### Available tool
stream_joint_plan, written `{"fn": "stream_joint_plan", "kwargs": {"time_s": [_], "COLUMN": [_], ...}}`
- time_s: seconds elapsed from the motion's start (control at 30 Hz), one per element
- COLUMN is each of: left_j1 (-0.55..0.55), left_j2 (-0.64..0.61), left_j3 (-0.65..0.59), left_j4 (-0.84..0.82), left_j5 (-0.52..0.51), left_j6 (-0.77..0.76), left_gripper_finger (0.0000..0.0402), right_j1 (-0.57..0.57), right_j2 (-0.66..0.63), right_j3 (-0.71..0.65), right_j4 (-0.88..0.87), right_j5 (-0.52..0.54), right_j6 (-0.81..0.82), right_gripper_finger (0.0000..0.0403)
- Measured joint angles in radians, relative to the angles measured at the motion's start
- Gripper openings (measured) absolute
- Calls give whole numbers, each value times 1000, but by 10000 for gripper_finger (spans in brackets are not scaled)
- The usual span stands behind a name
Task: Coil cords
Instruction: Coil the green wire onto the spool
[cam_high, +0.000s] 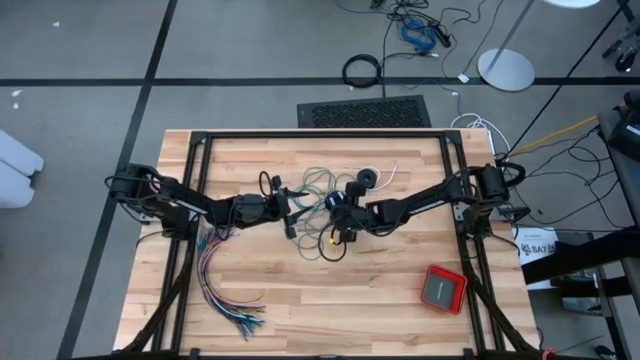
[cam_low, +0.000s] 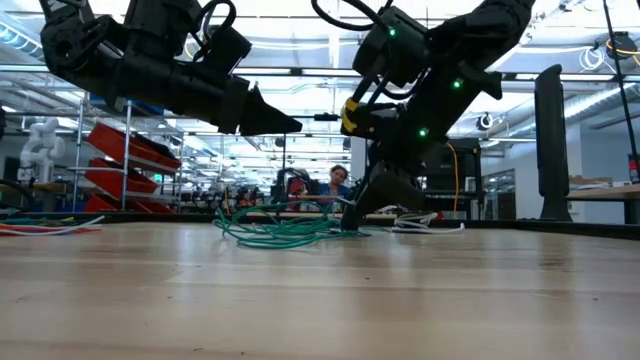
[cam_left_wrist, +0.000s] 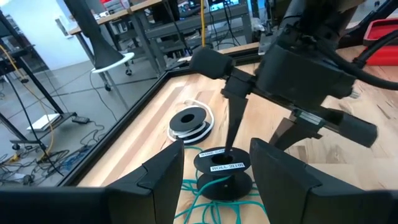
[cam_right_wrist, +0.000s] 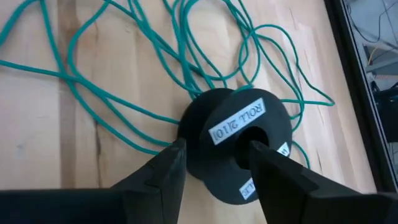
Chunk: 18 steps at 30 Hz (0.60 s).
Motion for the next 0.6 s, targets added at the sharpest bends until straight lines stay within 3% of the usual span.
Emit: {"fn": "stream_joint_plan", "kwargs": {"time_s": [0.23, 0.5, 0.6], "left_j1": [0, 0, 0], "left_j2": [0, 0, 0], "left_j3": [0, 0, 0], "left_j4": [0, 0, 0], "left_j5": [0, 0, 0], "left_j6": [0, -2, -2], "left_gripper_finger": [192, 192, 192], "right_j1": [-28, -27, -27], "right_j2": [0, -4, -6], "right_j3": [0, 3, 4], "right_j4": [-1, 9, 11], "right_j5": [-43, -38, -31], "right_j6": [6, -35, -45], "right_gripper_finger": [147, 22, 9]}}
